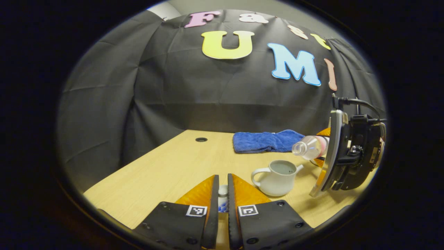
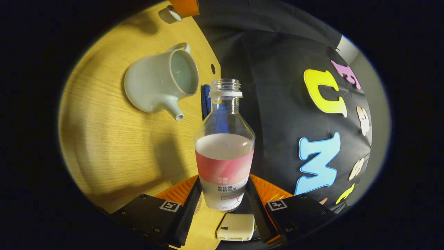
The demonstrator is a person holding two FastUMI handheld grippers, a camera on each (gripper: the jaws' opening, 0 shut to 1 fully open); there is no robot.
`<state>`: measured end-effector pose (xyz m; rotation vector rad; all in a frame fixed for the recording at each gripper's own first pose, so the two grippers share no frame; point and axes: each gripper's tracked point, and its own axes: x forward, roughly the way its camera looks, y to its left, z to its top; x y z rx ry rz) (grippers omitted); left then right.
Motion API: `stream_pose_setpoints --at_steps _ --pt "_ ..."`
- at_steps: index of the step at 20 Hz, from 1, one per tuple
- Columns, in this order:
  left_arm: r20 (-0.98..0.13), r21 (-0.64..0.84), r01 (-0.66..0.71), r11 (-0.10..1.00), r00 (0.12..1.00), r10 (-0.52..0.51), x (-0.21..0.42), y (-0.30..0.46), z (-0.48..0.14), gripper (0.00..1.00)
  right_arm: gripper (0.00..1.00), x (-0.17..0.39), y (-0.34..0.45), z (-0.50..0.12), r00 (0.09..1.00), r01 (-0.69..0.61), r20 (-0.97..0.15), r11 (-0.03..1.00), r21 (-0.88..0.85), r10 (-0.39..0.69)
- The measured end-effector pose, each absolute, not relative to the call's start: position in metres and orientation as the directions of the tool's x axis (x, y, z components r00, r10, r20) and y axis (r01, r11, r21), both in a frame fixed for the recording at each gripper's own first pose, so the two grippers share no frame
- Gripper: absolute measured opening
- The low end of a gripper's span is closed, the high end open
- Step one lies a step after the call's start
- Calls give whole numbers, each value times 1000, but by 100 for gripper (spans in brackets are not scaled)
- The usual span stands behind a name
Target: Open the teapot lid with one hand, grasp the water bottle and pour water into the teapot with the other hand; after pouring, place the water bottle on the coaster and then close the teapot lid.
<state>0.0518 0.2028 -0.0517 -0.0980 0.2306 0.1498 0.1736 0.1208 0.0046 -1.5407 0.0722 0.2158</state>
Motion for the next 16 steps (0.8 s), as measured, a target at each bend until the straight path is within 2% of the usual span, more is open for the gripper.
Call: stream_pose_setpoints --at_steps 12,16 --pt "-236 -72 -164 984 961 143 51 206 -53 20 75 177 124 16 981 -104 -132 -191 -976 141" --pt "-236 -70 -164 984 961 144 51 205 -52 19 75 177 129 24 981 -27 -74 -255 -967 178"
